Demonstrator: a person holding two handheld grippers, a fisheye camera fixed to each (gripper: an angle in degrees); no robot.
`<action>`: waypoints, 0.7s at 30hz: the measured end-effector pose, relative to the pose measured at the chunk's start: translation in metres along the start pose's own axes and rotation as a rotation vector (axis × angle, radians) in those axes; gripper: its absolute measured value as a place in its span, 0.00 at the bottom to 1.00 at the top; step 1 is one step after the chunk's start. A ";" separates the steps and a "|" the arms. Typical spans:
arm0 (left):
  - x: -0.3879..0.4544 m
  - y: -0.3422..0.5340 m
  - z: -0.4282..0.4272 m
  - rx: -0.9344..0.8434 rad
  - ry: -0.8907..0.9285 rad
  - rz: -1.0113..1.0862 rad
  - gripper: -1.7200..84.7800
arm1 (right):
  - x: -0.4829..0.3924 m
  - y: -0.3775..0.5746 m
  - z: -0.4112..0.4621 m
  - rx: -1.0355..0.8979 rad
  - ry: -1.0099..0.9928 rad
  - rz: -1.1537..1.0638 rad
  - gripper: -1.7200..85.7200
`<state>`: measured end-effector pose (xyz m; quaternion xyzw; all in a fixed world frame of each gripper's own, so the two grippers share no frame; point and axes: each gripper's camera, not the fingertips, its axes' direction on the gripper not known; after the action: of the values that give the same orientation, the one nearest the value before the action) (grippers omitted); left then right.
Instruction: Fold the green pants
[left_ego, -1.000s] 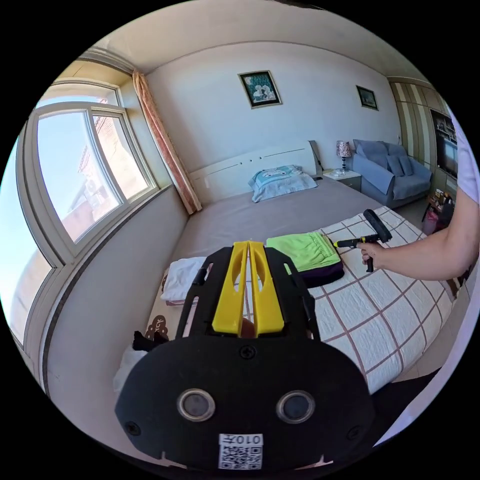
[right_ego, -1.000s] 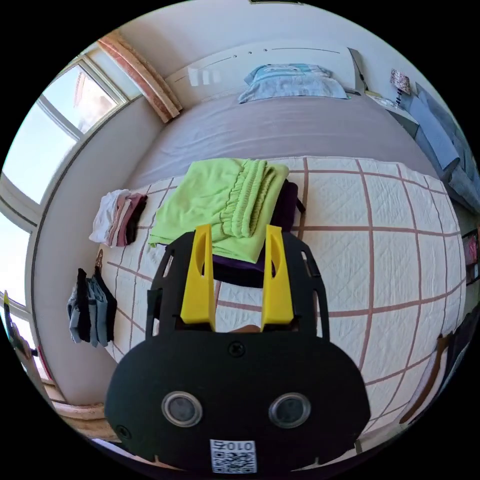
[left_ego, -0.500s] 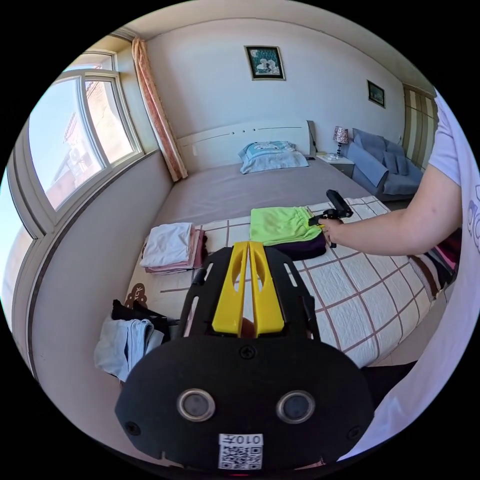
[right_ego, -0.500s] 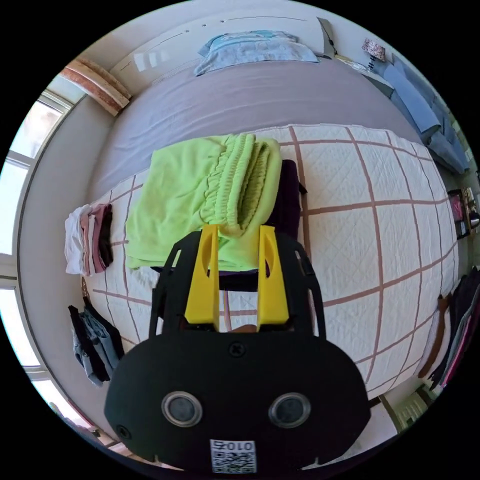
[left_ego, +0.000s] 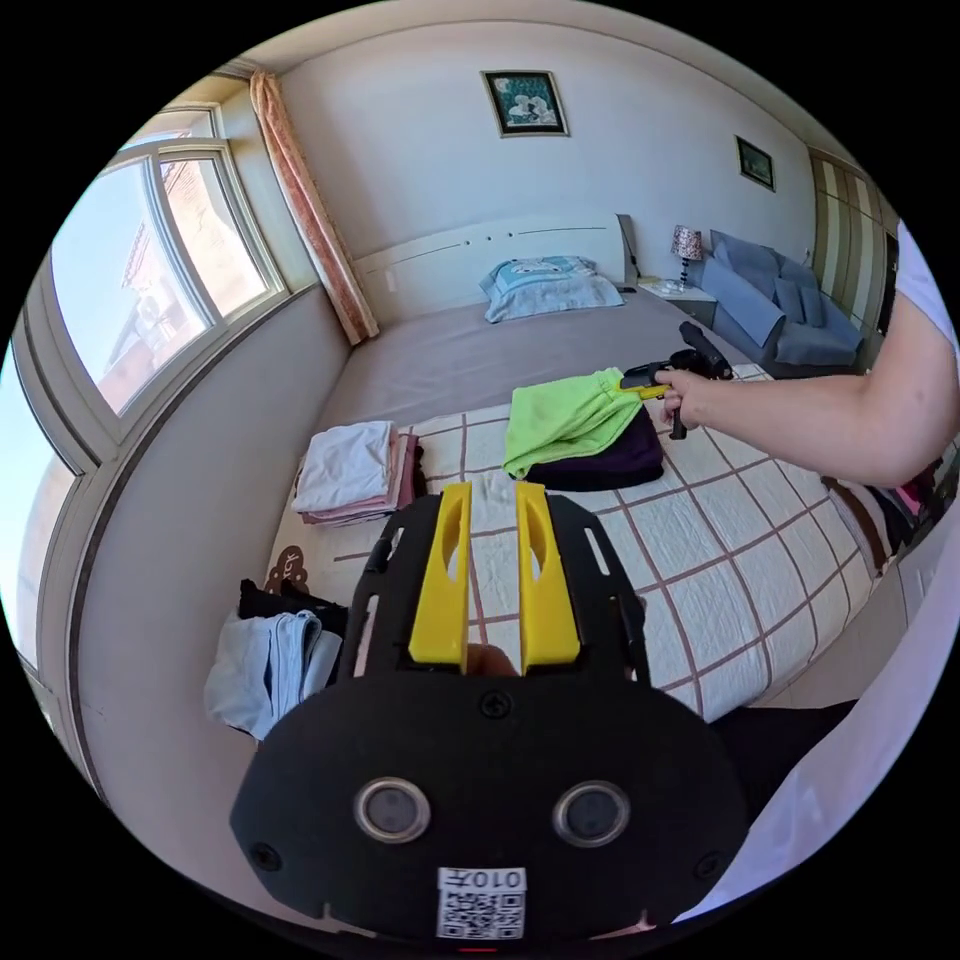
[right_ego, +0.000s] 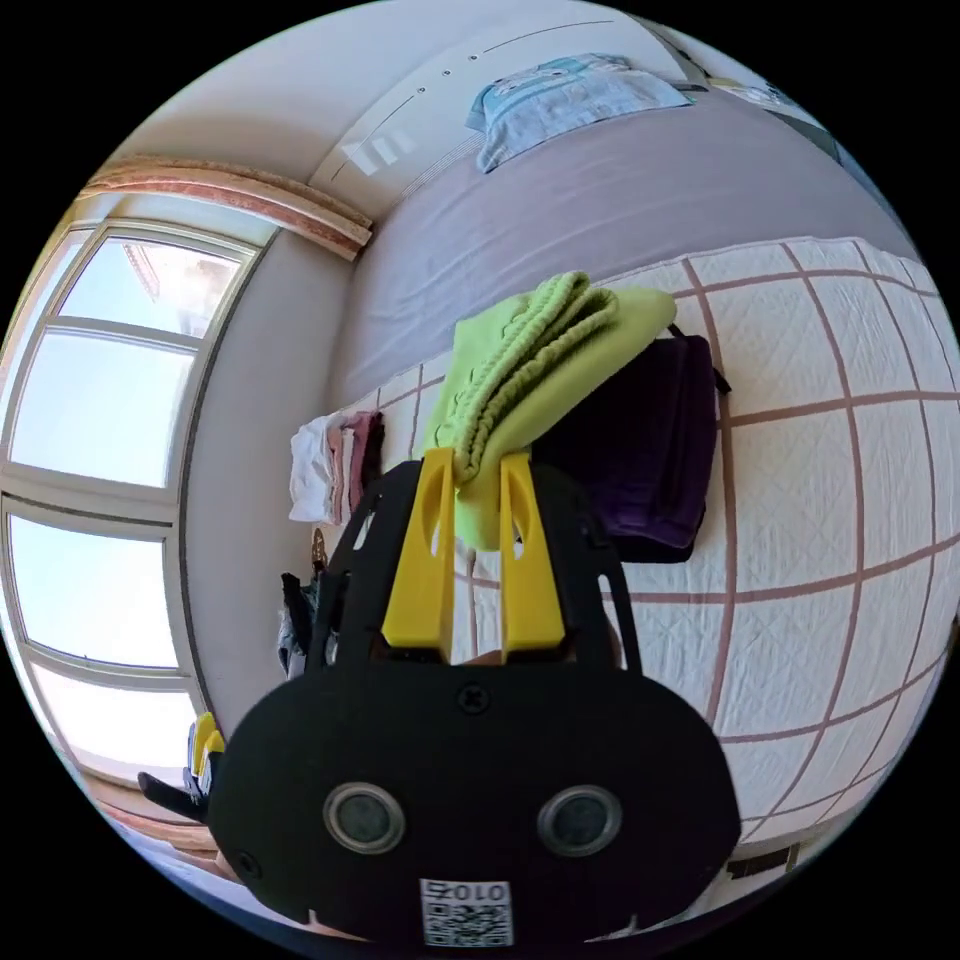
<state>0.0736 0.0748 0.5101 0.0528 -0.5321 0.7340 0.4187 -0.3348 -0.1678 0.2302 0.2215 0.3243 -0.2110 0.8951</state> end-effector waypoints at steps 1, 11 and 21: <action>-0.004 -0.003 0.005 -0.017 0.024 0.015 0.09 | -0.008 0.006 -0.007 -0.003 -0.022 -0.012 0.11; 0.007 -0.029 0.026 -0.045 0.293 0.212 0.15 | -0.020 0.135 -0.093 -0.259 -0.022 -0.032 0.11; 0.063 -0.006 0.046 -0.159 0.694 0.528 0.14 | -0.004 0.195 -0.097 -0.385 -0.007 0.004 0.11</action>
<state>0.0201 0.0728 0.5674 -0.3669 -0.4100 0.7469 0.3735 -0.2830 0.0433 0.2161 0.0460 0.3551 -0.1439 0.9225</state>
